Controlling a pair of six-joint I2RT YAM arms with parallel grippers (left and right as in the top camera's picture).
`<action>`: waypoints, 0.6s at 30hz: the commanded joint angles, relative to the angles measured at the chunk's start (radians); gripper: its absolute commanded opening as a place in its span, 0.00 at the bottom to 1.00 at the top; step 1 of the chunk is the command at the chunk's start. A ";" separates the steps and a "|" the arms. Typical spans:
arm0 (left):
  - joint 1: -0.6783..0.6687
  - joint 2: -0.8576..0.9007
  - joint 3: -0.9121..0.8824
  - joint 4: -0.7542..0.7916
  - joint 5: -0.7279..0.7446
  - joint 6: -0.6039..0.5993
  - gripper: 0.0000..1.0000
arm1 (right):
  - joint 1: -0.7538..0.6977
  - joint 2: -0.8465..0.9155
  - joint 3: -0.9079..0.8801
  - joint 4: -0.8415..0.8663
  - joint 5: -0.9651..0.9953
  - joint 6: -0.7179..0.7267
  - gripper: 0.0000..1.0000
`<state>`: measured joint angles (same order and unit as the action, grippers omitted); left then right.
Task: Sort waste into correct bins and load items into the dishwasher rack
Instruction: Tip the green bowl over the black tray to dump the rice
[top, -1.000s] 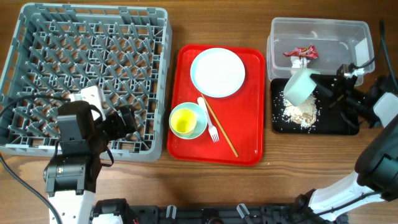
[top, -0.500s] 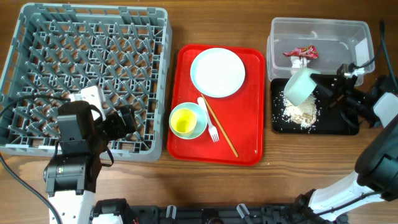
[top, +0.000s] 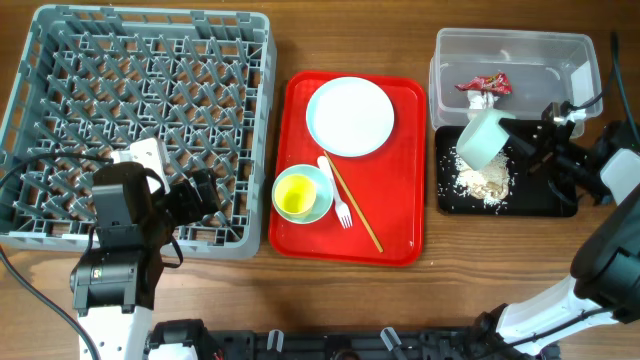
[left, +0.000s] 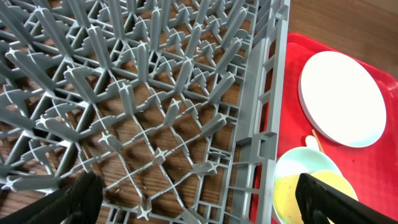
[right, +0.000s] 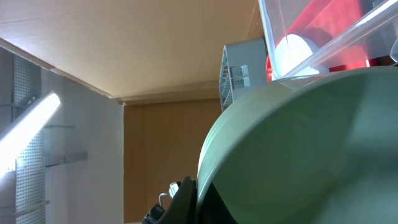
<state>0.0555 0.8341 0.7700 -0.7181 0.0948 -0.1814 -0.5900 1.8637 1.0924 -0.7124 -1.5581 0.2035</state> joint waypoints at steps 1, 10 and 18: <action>0.003 -0.002 0.019 0.002 0.005 -0.009 1.00 | 0.003 0.018 -0.007 0.005 -0.005 -0.017 0.04; 0.003 -0.002 0.019 0.003 0.005 -0.009 1.00 | 0.003 0.018 -0.007 0.005 -0.006 -0.009 0.04; 0.003 -0.002 0.019 0.002 0.005 -0.009 1.00 | 0.003 0.018 -0.007 0.005 -0.006 -0.009 0.05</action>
<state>0.0555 0.8341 0.7700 -0.7181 0.0948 -0.1814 -0.5900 1.8637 1.0924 -0.7124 -1.5547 0.2035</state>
